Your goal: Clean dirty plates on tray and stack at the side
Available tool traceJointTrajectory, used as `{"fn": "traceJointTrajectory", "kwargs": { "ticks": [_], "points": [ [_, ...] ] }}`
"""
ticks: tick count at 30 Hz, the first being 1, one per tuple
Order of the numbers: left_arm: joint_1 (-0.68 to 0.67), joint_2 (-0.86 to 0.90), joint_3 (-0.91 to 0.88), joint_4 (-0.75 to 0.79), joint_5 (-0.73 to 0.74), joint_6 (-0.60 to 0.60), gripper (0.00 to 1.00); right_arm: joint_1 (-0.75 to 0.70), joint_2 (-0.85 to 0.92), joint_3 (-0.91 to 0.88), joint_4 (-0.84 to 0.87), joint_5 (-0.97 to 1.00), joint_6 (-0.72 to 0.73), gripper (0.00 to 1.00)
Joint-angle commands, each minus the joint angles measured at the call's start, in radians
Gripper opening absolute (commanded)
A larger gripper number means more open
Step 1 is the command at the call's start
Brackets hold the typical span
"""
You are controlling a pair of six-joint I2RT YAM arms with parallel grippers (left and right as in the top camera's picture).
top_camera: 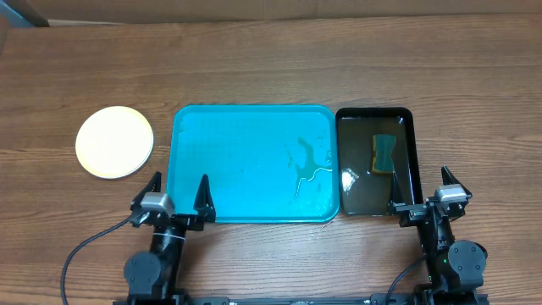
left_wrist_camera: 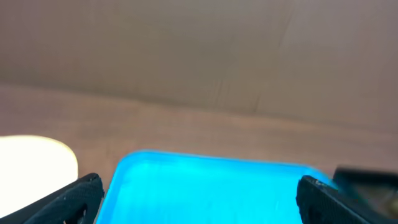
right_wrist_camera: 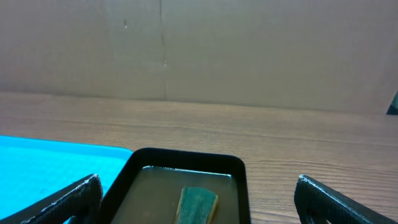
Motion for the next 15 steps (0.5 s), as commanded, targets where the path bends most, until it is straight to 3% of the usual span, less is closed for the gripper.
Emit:
{"fn": "traceJointTrajectory", "kwargs": {
  "ticks": [1,6,15],
  "points": [
    [0.011,-0.011,-0.005,-0.063,-0.023,0.052,1.00,-0.006,-0.010,-0.011,0.006,0.001,-0.007,1.00],
    [0.011,-0.012,-0.005,-0.066,-0.051,0.140,1.00,-0.006,-0.010,-0.011,0.006,0.001,-0.007,1.00],
    [0.011,-0.012,-0.005,-0.068,-0.078,0.143,1.00,-0.006,-0.010,-0.011,0.006,0.001,-0.007,1.00]
  ]
}}
